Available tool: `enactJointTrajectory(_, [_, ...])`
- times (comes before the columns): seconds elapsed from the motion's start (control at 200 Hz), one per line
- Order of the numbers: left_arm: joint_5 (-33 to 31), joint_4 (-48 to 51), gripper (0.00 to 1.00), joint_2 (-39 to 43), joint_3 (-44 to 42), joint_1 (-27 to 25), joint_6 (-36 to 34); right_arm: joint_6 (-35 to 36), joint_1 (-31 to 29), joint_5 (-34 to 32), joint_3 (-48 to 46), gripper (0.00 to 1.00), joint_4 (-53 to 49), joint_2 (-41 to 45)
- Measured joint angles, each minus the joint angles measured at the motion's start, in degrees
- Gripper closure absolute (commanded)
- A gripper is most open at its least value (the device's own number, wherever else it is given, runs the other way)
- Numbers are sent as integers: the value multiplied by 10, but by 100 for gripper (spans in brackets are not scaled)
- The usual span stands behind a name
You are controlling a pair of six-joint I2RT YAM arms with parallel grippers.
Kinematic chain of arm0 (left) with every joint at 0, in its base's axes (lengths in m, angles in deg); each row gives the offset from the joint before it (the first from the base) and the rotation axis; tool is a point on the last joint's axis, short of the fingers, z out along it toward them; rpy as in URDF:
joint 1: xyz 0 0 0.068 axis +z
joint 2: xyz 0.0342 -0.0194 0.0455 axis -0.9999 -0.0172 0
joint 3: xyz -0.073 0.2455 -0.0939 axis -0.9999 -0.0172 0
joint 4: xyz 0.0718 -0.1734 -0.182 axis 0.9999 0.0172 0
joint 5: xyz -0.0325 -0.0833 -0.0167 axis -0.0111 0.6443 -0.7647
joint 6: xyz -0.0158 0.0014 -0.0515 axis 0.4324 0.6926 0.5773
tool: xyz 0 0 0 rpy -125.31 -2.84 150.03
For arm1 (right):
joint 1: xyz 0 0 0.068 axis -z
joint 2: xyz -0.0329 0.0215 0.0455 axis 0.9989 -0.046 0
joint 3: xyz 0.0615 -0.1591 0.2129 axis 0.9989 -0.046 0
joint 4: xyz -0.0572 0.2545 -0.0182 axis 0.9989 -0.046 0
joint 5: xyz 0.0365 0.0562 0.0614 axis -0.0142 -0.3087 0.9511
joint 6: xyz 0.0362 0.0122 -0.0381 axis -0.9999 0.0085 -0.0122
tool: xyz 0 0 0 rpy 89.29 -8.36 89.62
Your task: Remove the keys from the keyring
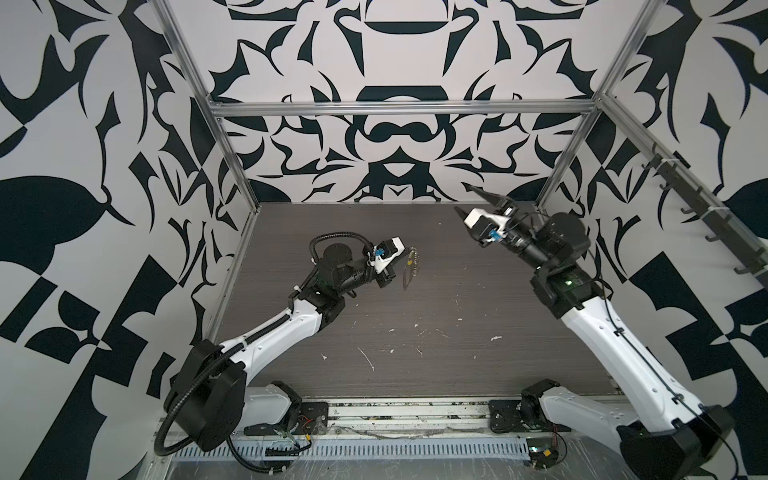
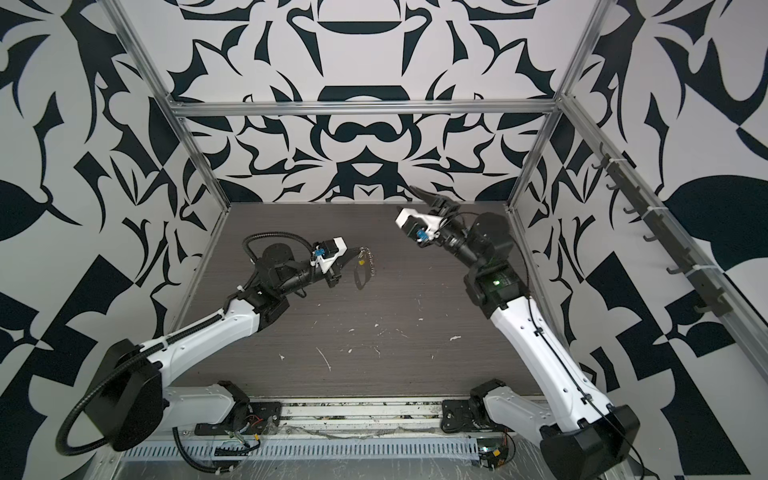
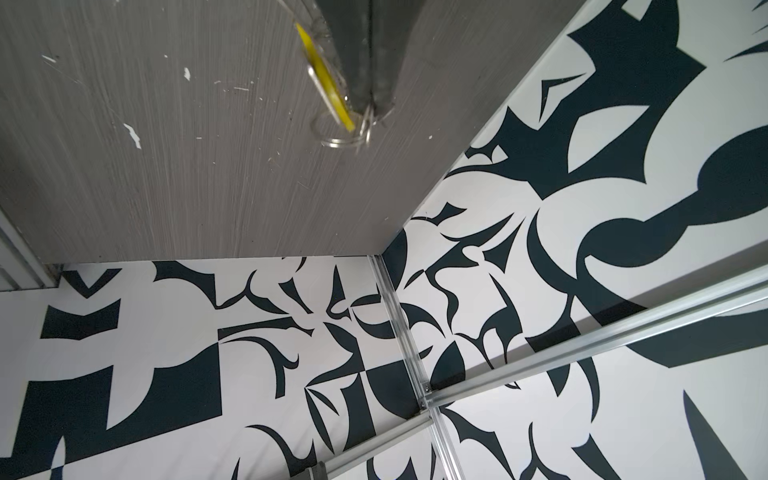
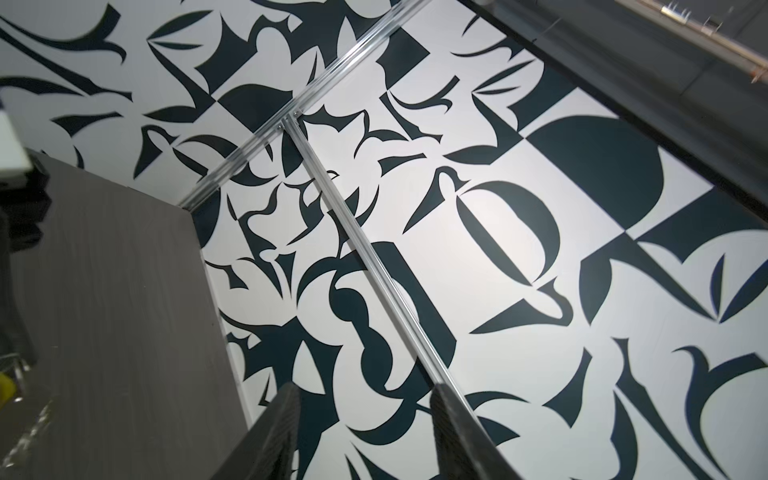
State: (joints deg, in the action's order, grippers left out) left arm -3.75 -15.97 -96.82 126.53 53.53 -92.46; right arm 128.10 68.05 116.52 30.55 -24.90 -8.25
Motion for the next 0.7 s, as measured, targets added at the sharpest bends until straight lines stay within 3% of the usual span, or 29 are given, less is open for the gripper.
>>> enactJointTrajectory(0.14, [24, -67, 100, -44, 8, 11, -1, -38, 20, 125, 44, 54, -79, -17])
enactJointTrajectory(0.26, [43, -129, 100, -79, 17, 21, -5, -53, 21, 188, 46, 59, -121, -36])
enactJointTrajectory(0.7, [98, -254, 100, -158, 66, 52, -74, -9, 27, 233, 84, 73, -205, -108])
